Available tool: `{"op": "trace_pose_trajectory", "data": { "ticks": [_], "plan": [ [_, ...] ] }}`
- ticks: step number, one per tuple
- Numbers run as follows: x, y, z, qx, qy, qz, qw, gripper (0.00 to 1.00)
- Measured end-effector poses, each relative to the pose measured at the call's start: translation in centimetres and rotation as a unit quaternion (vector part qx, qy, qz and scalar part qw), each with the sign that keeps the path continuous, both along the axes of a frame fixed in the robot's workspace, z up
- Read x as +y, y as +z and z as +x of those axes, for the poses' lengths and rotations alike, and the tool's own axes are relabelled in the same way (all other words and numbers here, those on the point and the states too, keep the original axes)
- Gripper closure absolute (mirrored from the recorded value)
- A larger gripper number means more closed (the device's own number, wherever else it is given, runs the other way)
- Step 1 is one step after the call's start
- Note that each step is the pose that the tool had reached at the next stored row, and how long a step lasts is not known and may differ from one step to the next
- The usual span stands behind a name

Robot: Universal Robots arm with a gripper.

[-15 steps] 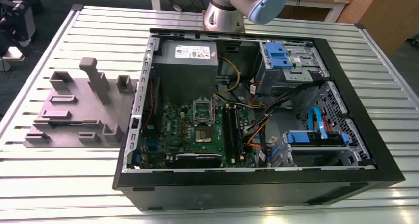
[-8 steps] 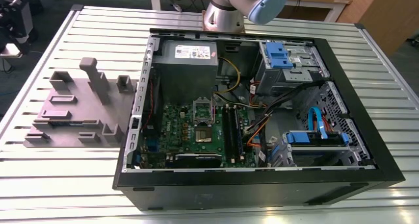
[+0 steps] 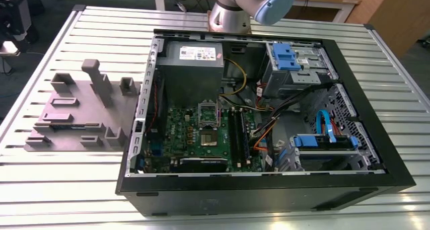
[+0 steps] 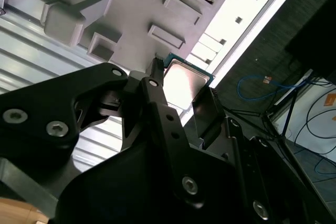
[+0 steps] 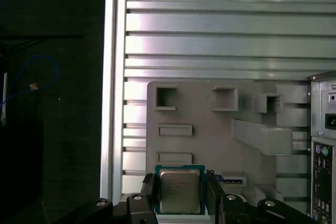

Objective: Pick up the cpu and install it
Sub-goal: 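Pick up the cpu and move it towards the insertion slot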

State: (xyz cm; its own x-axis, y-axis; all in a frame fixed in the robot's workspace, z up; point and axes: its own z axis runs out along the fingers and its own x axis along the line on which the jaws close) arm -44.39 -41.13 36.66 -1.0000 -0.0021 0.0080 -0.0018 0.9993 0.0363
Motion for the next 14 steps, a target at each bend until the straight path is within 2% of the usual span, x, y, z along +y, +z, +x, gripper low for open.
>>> {"op": "trace_pose_trajectory", "data": {
  "ticks": [14],
  "plan": [
    [0.05,1.16,0.00,0.0000,0.000,0.0000,1.00000,0.53]
  ]
}}
